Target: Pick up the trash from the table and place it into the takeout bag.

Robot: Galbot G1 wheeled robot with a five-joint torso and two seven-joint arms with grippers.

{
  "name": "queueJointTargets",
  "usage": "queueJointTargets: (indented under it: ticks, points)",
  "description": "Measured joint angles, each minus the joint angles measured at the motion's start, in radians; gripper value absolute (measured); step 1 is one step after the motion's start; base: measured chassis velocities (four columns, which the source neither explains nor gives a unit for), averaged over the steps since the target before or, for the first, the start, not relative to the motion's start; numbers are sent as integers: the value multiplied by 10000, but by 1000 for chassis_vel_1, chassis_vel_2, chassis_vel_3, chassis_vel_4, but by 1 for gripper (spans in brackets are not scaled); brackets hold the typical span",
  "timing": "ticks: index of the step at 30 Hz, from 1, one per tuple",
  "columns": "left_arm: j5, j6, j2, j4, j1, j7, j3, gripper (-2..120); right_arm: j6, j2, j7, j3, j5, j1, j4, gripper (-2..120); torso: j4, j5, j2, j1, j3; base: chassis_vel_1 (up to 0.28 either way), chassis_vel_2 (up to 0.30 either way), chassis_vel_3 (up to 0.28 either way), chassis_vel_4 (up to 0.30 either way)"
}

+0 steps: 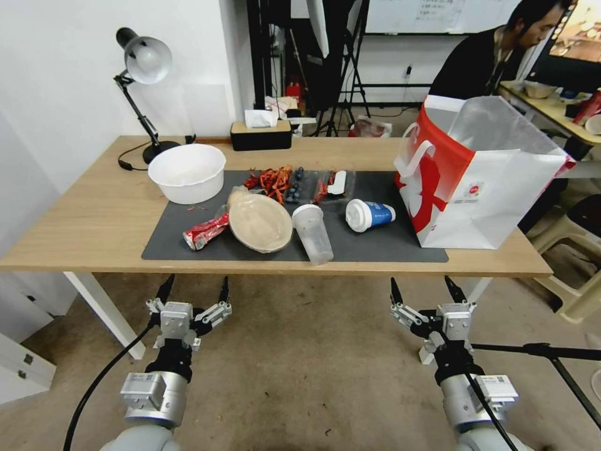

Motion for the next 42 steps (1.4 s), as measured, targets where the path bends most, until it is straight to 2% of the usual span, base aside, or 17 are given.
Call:
queueJointTargets:
  ticks: [1, 2, 3, 5, 8, 13, 20, 24, 29, 31, 34, 42]
  points:
    - [-691, 879, -269, 144, -748, 141, 229, 100, -792, 52, 66, 287, 264, 593, 85, 100, -2, 4, -1, 1, 1, 0, 0, 0, 0]
    - [-691, 879, -269, 144, -748, 141, 229, 100, -792, 52, 66, 287, 264, 593, 85, 100, -2, 4, -1, 1, 1, 0, 0, 0, 0]
    - [-1005, 1252, -395, 205, -1088, 215, 345, 100, -1199, 79, 96, 421, 403, 896, 136, 100, -7, -3, -1, 3, 1, 0, 0, 0, 0]
    - [-1234, 1428, -384, 272, -1255, 252, 337, 100, -2012, 133, 166, 729, 685, 1509, 224, 100, -3, 5, -4, 6, 3, 0, 0, 0, 0]
    - [-1265, 1418, -375, 299, -1289, 254, 315, 100, -2123, -2, 235, 808, 1200, 1843, 89, 100, 3, -3, -3, 4, 2, 0, 0, 0, 0]
    - [-1260, 1239, -356, 347, -1258, 263, 254, 100, -1834, -250, 283, 715, 1673, 2037, -195, 100, -1, 1, -3, 3, 2, 0, 0, 0, 0]
    - [-1239, 1087, -256, 396, -1296, 295, 145, 100, -1511, -763, 460, 195, 2899, 2457, -567, 100, -3, 1, -2, 2, 1, 0, 0, 0, 0]
    - [-1226, 1061, -258, 401, -1288, 325, 82, 100, -1428, -1187, 530, -146, 3343, 2876, -969, 100, -1, 3, -1, 2, 1, 0, 0, 0, 0]
    - [-1183, 996, -419, 419, -1265, 361, -91, 100, -1416, -2239, 996, -1119, 3975, 4243, -2066, 100, 0, 2, -1, 1, 1, 0, 0, 0, 0]
    - [-1175, 986, -436, 419, -1257, 365, -106, 100, -1430, -2354, 1062, -1261, 4048, 4468, -2195, 100, -2, 2, 0, 1, 1, 0, 0, 0, 0]
    - [-1126, 910, -524, 419, -1185, 375, -222, 100, -1743, -2799, 1430, -1989, 4281, 5597, -2753, 100, -1, -1, 0, 1, 2, 0, 0, 0, 0]
    - [-1095, 735, -568, 396, -1051, 377, -429, 100, -2968, -3042, 2356, -3218, 4189, 7045, -3567, 100, 1, 1, -1, 1, 0, 0, 0, 0, 0]
